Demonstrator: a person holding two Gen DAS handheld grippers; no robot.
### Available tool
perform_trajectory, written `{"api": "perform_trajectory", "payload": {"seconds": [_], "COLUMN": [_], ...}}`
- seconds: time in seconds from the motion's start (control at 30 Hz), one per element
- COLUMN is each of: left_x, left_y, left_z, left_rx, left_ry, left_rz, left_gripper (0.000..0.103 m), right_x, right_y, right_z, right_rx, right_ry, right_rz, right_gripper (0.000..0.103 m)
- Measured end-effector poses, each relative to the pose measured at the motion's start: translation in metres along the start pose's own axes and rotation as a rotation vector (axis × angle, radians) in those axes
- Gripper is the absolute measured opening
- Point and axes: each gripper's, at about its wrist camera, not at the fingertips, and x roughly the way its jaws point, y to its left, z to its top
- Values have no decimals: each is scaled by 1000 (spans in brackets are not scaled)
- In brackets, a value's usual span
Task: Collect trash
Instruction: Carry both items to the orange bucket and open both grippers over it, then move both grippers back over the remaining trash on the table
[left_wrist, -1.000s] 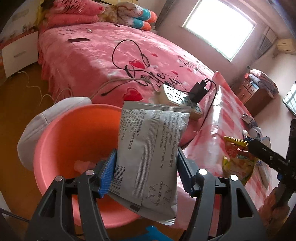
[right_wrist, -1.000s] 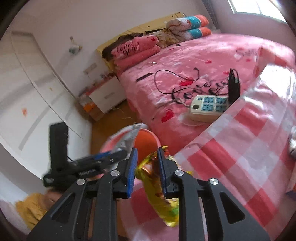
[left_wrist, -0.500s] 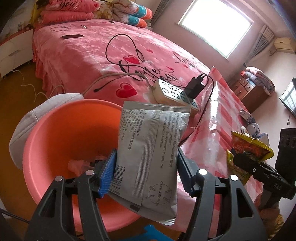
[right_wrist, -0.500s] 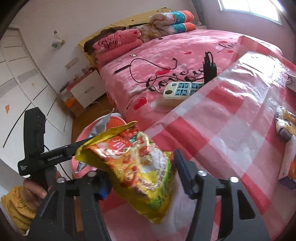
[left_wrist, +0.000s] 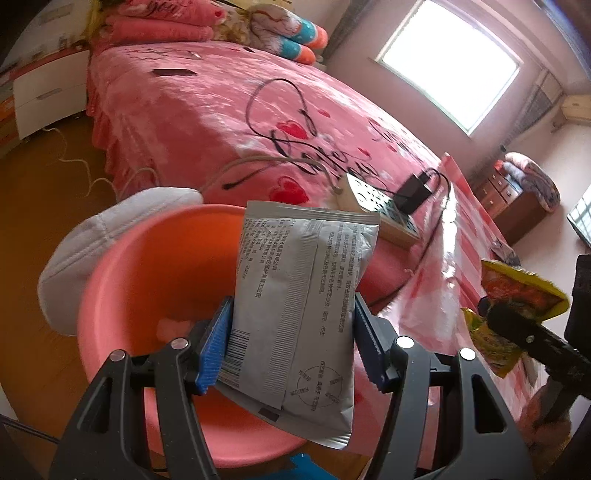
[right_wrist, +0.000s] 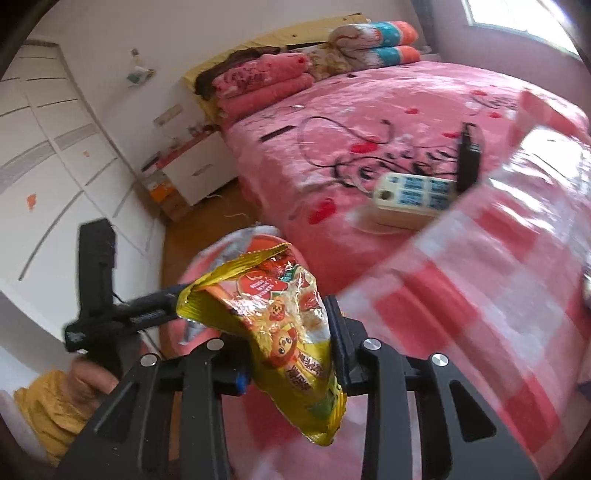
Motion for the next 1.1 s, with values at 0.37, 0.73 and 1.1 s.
{"api": "perform_trajectory", "payload": {"seconds": [0.37, 0.73, 1.1], "left_x": [-11, -27, -43], "left_y": [35, 23, -39], "left_z": [4, 10, 13], "left_rx": [-105, -90, 78], "left_ry": [-28, -127, -206], "left_rz": [124, 101, -22], "left_gripper": [84, 89, 91], "right_x": [45, -13, -73], "right_y": [50, 16, -36], "right_z": [28, 4, -33], "right_rx": [-23, 18, 120], "right_ry": [41, -92, -255], "right_rz": [127, -24, -111], "right_gripper": [76, 91, 98]}}
